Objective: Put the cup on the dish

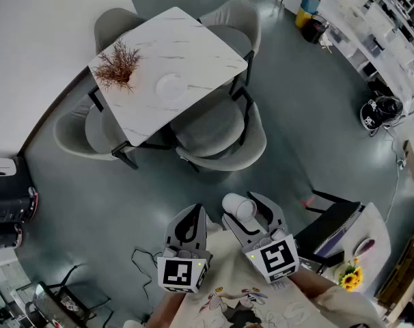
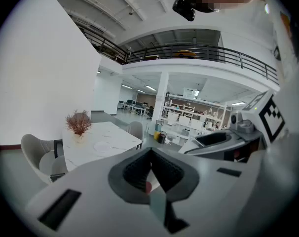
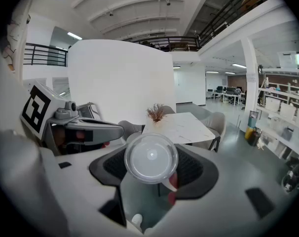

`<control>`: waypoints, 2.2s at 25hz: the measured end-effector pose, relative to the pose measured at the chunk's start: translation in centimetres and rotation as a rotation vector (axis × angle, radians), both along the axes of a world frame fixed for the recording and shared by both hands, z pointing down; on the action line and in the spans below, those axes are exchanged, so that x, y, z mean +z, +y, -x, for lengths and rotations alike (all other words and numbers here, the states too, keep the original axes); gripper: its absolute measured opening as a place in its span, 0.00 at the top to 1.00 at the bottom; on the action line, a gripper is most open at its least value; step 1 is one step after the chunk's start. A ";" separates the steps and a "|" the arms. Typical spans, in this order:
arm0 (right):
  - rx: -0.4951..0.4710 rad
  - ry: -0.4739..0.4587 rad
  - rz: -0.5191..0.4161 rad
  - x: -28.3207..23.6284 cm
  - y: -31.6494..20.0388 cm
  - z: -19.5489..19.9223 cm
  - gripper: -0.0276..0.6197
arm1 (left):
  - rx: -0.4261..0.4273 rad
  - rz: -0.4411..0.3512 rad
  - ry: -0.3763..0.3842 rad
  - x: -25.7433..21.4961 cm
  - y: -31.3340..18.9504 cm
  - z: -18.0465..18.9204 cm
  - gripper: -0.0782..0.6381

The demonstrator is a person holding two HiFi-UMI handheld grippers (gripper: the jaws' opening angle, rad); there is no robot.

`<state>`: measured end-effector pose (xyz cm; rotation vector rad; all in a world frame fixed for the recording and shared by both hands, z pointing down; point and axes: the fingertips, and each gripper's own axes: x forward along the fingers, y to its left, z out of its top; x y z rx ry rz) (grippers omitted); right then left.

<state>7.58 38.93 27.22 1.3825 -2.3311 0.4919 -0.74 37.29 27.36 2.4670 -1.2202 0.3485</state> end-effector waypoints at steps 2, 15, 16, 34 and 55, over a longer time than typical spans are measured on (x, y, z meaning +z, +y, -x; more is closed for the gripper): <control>0.004 0.001 -0.011 -0.1 -0.3 0.0 0.53 | 0.006 0.002 -0.005 0.0 0.0 -0.1 0.88; -0.011 -0.025 0.000 -0.2 0.4 1.7 0.53 | -0.002 -0.021 -0.002 -0.2 0.5 1.0 0.88; -0.009 -0.027 0.003 -0.2 0.6 1.7 0.53 | -0.006 -0.024 0.001 -0.3 0.6 1.1 0.88; -0.004 0.007 -0.001 0.4 2.9 8.6 0.53 | -0.130 0.004 0.090 0.4 3.5 10.8 0.88; -0.009 -0.040 0.010 1.9 -1.6 8.9 0.53 | -0.072 0.017 0.070 2.0 -1.4 9.7 0.88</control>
